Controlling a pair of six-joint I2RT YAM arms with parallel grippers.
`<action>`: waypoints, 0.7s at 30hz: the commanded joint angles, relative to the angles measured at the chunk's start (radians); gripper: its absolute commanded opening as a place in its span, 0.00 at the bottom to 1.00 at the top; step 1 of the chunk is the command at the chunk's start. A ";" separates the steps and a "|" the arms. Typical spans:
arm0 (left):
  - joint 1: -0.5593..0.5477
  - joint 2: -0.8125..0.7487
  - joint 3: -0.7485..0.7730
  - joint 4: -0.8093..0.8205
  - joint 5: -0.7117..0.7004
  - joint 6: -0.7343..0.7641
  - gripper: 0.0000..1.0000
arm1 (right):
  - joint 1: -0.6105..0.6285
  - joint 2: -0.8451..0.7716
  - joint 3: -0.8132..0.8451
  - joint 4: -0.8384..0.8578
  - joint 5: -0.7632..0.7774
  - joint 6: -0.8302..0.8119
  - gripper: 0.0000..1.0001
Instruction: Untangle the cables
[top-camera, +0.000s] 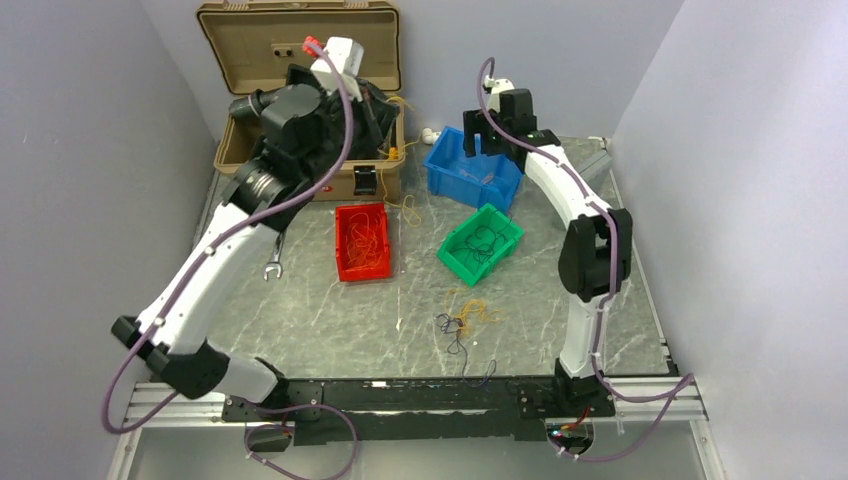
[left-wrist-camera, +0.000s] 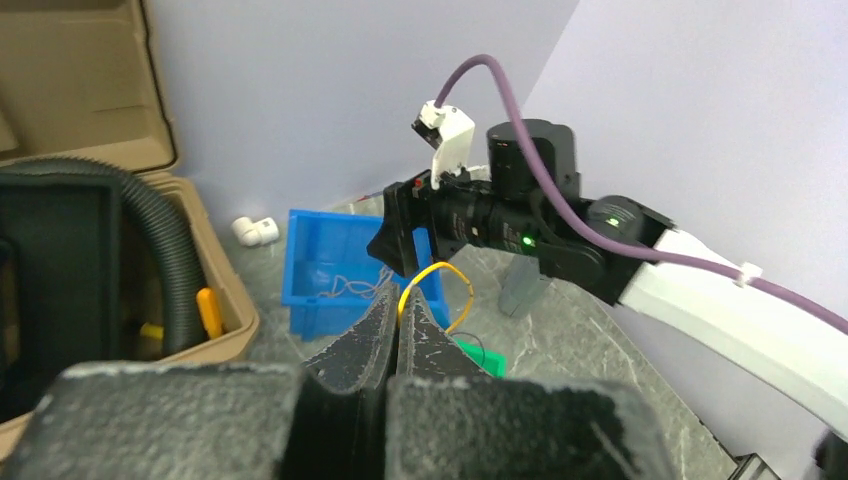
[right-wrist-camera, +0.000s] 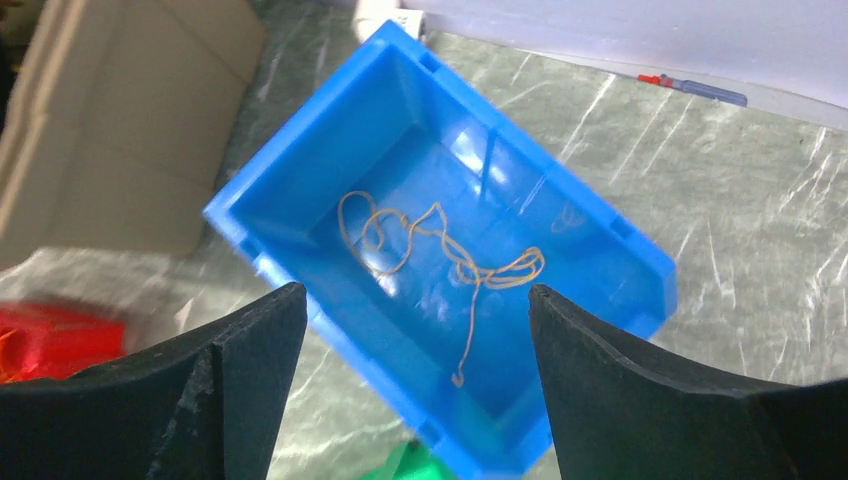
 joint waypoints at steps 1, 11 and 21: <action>0.008 0.109 0.095 0.085 0.100 -0.034 0.00 | -0.035 -0.207 -0.119 0.089 -0.081 0.010 0.84; 0.041 0.402 0.301 0.214 0.174 -0.049 0.00 | -0.095 -0.540 -0.309 0.137 0.001 0.086 0.85; 0.060 0.785 0.416 0.563 0.199 -0.187 0.00 | -0.165 -0.726 -0.429 0.205 -0.046 0.118 0.88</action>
